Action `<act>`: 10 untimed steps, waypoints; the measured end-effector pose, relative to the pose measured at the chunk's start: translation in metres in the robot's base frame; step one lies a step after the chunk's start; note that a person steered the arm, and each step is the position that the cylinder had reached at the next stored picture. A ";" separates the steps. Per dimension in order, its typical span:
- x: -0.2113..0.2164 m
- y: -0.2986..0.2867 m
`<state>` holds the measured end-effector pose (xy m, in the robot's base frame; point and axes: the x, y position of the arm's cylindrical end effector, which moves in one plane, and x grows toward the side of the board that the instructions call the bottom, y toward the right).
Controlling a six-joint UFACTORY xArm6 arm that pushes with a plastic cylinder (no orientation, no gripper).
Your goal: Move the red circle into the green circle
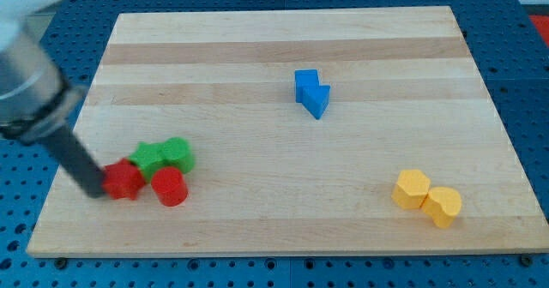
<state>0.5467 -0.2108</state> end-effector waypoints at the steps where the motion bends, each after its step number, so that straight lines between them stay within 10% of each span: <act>1: 0.000 0.018; 4: 0.058 0.034; 10: 0.018 0.102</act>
<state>0.5652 -0.1090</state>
